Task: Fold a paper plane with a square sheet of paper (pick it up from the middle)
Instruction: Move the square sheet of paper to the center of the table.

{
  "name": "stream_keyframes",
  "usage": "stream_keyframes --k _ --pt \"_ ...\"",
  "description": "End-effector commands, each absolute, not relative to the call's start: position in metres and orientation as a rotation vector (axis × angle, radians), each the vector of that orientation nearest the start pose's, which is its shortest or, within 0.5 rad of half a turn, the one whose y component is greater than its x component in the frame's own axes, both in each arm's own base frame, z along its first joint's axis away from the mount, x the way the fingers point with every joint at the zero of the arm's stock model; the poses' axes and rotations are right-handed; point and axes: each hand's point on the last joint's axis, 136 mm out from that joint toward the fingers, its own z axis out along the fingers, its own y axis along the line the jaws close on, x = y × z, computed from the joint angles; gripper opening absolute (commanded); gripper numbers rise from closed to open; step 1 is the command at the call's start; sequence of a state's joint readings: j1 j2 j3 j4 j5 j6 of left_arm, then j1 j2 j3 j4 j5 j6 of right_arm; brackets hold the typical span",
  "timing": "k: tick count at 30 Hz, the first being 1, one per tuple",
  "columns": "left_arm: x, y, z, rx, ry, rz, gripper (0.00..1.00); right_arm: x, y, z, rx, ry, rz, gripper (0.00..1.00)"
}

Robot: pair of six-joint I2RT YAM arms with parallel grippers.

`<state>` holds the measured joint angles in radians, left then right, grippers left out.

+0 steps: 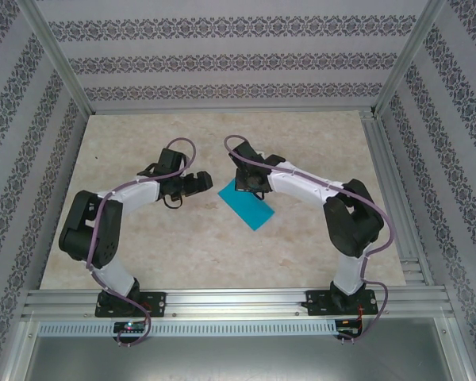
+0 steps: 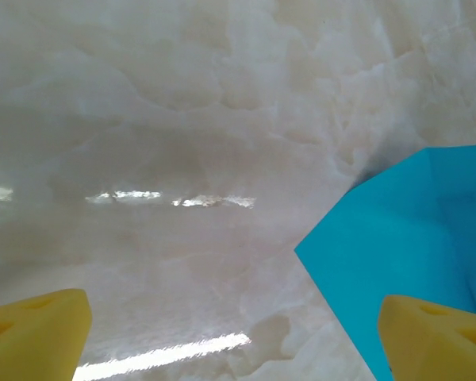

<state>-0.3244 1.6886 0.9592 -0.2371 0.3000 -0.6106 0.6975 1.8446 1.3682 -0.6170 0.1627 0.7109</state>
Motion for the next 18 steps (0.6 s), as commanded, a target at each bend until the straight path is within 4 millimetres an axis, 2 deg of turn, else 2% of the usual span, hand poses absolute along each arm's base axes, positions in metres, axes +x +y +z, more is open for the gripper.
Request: stream_keyframes --k 1,6,18 --pt "0.384 -0.198 0.074 -0.177 2.574 -0.793 0.91 0.364 0.288 0.117 0.165 2.611 0.508 0.05" --pt "0.383 -0.205 0.074 -0.163 2.567 -0.811 0.86 0.363 0.295 0.134 0.209 2.572 0.620 0.05" --pt "0.383 -0.207 0.076 -0.154 2.544 -0.821 0.81 0.367 0.270 0.151 0.286 2.490 0.614 0.06"
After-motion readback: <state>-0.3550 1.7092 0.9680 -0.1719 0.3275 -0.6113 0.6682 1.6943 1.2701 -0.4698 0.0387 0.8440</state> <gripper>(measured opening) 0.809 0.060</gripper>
